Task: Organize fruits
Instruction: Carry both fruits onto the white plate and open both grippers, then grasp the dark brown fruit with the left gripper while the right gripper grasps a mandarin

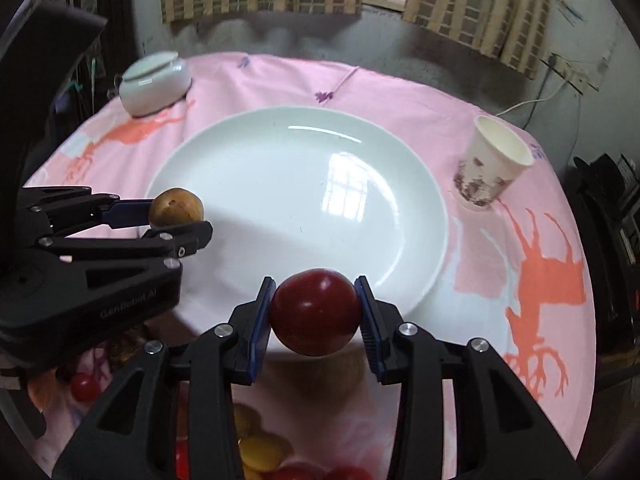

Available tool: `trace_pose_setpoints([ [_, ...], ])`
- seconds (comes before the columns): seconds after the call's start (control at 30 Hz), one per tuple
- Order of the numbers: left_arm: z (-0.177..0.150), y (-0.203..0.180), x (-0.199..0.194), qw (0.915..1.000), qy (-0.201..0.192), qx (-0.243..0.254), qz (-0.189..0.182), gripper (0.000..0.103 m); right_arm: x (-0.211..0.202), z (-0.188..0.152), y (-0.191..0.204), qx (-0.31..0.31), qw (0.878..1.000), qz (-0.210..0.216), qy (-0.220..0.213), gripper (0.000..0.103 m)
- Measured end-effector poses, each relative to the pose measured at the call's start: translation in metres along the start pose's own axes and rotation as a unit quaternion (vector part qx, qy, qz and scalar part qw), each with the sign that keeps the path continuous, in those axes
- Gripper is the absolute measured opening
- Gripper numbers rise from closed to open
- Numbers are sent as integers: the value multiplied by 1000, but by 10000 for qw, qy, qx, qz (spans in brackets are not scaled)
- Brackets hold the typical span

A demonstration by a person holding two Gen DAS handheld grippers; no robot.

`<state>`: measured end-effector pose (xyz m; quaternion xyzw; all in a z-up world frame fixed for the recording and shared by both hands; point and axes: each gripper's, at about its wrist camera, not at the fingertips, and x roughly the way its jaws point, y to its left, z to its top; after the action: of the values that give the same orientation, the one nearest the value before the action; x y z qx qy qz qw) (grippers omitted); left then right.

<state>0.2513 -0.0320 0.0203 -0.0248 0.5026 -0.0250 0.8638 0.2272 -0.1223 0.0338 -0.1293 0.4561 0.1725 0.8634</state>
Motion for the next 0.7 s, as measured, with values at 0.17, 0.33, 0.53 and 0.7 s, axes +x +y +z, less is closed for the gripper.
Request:
trace_pose_setpoints([
  [0.17, -3, 2, -20, 9992, -383, 111, 14, 71, -14, 1, -1, -65, 9993, -133, -342, 61],
  [0.33, -26, 12, -72, 9971, -745, 104, -134, 79, -69, -33, -19, 261, 9973, 57, -680, 63],
  [0.53, -96, 17, -125, 9908, -1252, 427, 287, 79, -112, -105, -26, 842, 9918, 867, -425, 64],
  [0.7, -152, 14, -123, 9938, -866, 595, 363, 79, -134, -157, -18, 1049, 9869, 1153, -409, 64],
])
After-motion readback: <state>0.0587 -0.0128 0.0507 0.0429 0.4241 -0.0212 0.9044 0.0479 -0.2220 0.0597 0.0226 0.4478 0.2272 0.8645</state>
